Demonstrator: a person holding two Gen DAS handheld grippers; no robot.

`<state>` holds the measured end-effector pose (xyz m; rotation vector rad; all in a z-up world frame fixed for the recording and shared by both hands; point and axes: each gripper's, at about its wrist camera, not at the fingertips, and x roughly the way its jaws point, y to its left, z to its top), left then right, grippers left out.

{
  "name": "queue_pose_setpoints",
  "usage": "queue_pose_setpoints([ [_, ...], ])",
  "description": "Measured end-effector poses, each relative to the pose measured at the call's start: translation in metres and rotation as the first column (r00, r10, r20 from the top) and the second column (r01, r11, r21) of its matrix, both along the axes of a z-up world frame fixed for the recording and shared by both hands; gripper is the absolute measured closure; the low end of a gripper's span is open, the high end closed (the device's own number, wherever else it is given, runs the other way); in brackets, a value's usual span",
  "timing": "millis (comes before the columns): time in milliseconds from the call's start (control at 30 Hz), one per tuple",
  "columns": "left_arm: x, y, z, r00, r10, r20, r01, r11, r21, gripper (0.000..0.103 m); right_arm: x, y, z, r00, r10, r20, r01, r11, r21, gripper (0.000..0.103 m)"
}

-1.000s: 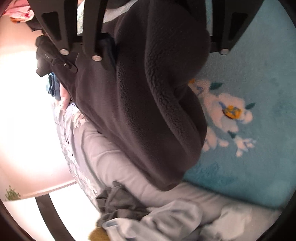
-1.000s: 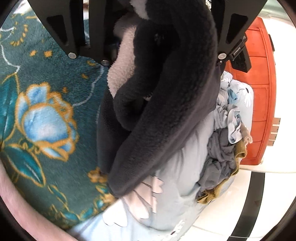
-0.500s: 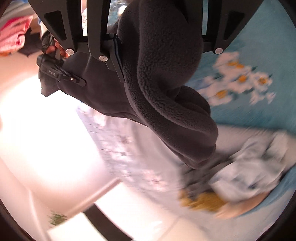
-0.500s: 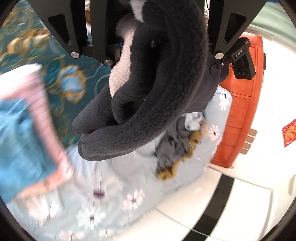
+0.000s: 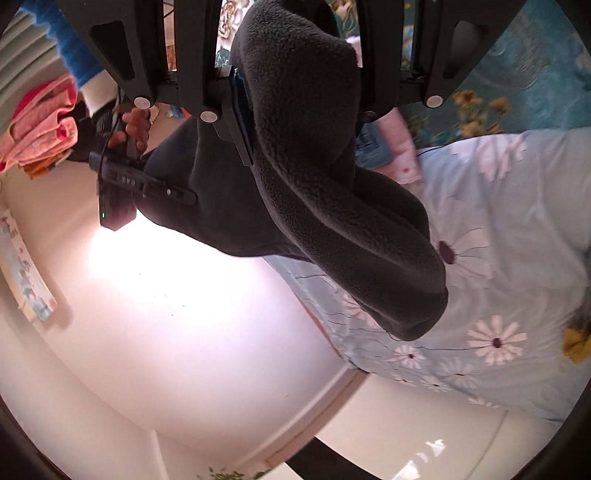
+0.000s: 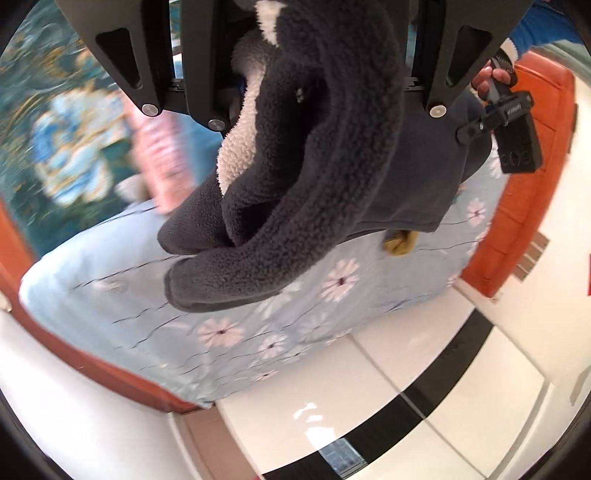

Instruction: Fold clothes

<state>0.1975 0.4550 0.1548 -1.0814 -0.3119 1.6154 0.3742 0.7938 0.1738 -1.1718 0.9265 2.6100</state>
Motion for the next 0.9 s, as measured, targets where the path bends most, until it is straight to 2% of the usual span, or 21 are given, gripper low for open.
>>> queue_pose_setpoints([
  [167, 0.026, 0.022, -0.054, 1.000, 0.002, 0.020, -0.002, 1.000, -0.007, 0.067, 0.004, 0.040, -0.034, 0.998, -0.044, 0.037, 0.045, 0.998, -0.033, 0.068],
  [333, 0.052, 0.016, -0.099, 1.000, -0.021, 0.012, 0.022, 0.993, -0.118, 0.069, 0.020, 0.059, -0.100, 0.988, -0.109, 0.113, 0.121, 0.986, -0.111, 0.068],
  [467, 0.047, 0.002, -0.139, 0.999, 0.013, 0.045, -0.005, 0.983, -0.186, 0.070, 0.044, 0.075, -0.132, 0.971, -0.215, 0.108, 0.232, 0.955, -0.185, 0.064],
  [533, 0.041, 0.002, -0.154, 0.998, 0.024, 0.066, -0.009, 0.975, -0.220, 0.070, 0.044, 0.074, -0.142, 0.961, -0.241, 0.137, 0.265, 0.946, -0.189, 0.058],
  [633, 0.035, 0.004, -0.157, 0.997, 0.022, 0.071, -0.004, 0.969, -0.247, 0.070, 0.044, 0.070, -0.145, 0.952, -0.259, 0.165, 0.289, 0.937, -0.195, 0.050],
  [767, 0.032, -0.004, -0.146, 0.995, 0.017, 0.095, 0.005, 0.975, -0.221, 0.068, 0.054, 0.075, -0.140, 0.940, -0.294, 0.170, 0.324, 0.928, -0.184, 0.045],
  [900, 0.019, -0.020, -0.140, 0.993, 0.067, 0.101, -0.039, 0.967, -0.251, 0.061, 0.080, 0.082, -0.131, 0.901, -0.398, 0.173, 0.424, 0.893, -0.151, 0.044],
])
